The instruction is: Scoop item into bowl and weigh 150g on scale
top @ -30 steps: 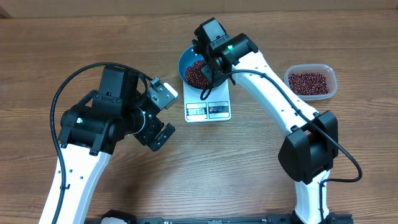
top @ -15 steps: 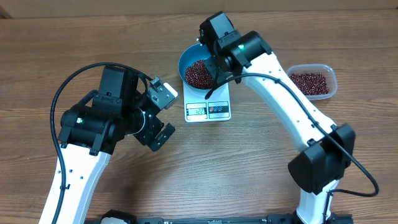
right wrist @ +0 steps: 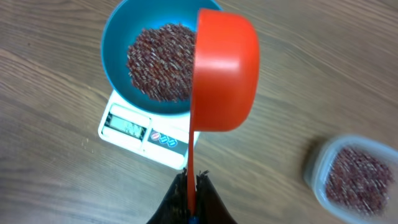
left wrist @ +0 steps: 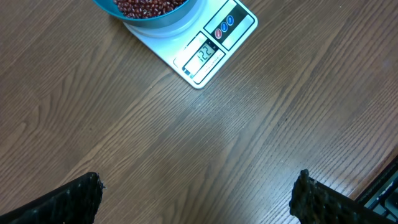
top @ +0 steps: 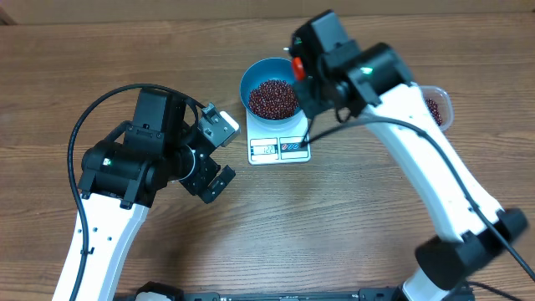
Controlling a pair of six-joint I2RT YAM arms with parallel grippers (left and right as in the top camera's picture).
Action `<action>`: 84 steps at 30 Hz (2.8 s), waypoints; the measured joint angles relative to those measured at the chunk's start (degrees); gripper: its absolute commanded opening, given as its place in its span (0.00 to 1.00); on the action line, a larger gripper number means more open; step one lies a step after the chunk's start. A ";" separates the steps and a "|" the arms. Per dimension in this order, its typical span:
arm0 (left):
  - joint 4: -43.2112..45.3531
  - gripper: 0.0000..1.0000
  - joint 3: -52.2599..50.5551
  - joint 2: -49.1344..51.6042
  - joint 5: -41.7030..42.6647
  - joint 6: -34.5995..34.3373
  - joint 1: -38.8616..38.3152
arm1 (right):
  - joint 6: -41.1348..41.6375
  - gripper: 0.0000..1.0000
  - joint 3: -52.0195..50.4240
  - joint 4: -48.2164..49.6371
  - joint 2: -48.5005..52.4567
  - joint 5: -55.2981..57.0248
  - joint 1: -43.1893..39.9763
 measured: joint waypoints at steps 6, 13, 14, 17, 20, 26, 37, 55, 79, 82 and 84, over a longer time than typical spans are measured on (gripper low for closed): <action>0.02 1.00 0.00 0.00 0.00 0.00 0.00 | 0.46 0.04 0.63 -8.50 -4.15 0.81 -6.10; 0.00 0.99 0.00 0.00 0.00 0.00 0.00 | 0.55 0.04 0.52 -10.03 -4.26 2.34 -17.86; 0.00 1.00 0.00 0.00 0.00 0.00 0.00 | 0.59 0.04 0.22 -9.42 -4.26 2.45 -19.61; 0.04 1.00 0.00 0.00 0.00 0.00 0.00 | 0.59 0.04 -1.77 -7.54 -4.26 2.40 -23.82; 0.04 1.00 0.00 0.00 0.00 0.00 0.00 | 0.63 0.04 -6.05 -4.68 -4.26 1.55 -26.91; 0.02 1.00 -0.07 0.00 0.00 0.00 0.00 | 0.70 0.04 -18.38 2.64 -4.26 0.48 -29.94; 0.02 1.00 -0.11 0.00 0.00 0.00 0.00 | -0.57 0.04 -30.53 13.75 -3.98 0.39 -34.49; 0.02 1.00 -0.11 0.00 0.00 0.00 0.00 | -0.39 0.04 -19.80 2.12 -1.92 0.35 -35.63; 0.02 1.00 -0.11 0.00 0.00 0.00 0.00 | 3.45 0.04 -18.12 2.51 7.21 0.31 -35.63; 0.02 1.00 -0.11 0.00 0.00 0.00 0.00 | 3.48 0.04 -18.12 2.95 7.21 0.28 -35.63; 0.02 1.00 -0.11 0.00 0.00 0.00 0.00 | 3.50 0.04 -18.12 2.99 7.21 0.31 -35.63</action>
